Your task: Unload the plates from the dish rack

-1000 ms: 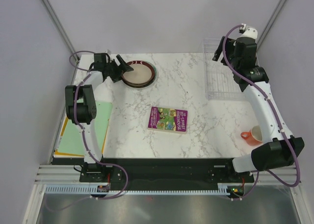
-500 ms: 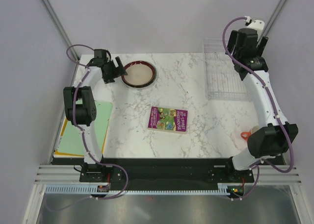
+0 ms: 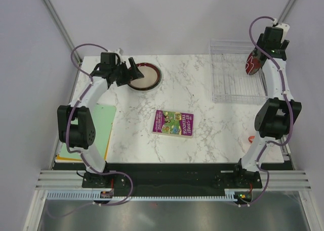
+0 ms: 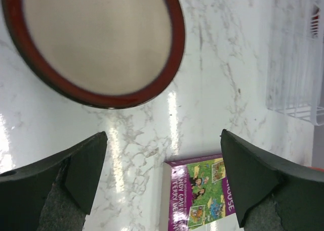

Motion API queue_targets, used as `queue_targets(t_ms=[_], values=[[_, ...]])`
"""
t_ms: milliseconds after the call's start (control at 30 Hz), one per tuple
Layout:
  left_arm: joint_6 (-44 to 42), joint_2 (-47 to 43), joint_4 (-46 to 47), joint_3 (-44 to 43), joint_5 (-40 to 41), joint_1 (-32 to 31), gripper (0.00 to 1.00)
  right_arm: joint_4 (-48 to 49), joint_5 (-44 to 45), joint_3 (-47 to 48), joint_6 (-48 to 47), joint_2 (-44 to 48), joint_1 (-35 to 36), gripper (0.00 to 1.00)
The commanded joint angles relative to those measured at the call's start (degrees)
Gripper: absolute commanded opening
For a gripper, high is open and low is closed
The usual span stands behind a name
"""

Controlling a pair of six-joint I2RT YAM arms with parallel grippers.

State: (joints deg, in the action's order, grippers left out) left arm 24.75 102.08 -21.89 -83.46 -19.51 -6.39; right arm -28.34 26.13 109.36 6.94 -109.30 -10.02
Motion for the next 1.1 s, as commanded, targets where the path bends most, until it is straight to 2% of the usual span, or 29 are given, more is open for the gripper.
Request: queue_targets(t_ms=[0, 567, 1067], values=[[3.5, -4.1, 8.0, 4.4, -6.3, -1.6, 1.00, -0.1, -11.5, 5.9, 3.0, -3.5, -3.9, 0.74], [6.7, -1.3, 16.2, 9.6, -10.3, -2.7, 1.00, 1.0, -27.9, 10.3, 6.0, -15.1, -10.0, 0.66], [7.0, 3.6, 18.1, 9.5, -10.0, -2.8, 1.00, 1.4, -30.3, 21.2, 7.4, -25.6, -10.9, 0.63]])
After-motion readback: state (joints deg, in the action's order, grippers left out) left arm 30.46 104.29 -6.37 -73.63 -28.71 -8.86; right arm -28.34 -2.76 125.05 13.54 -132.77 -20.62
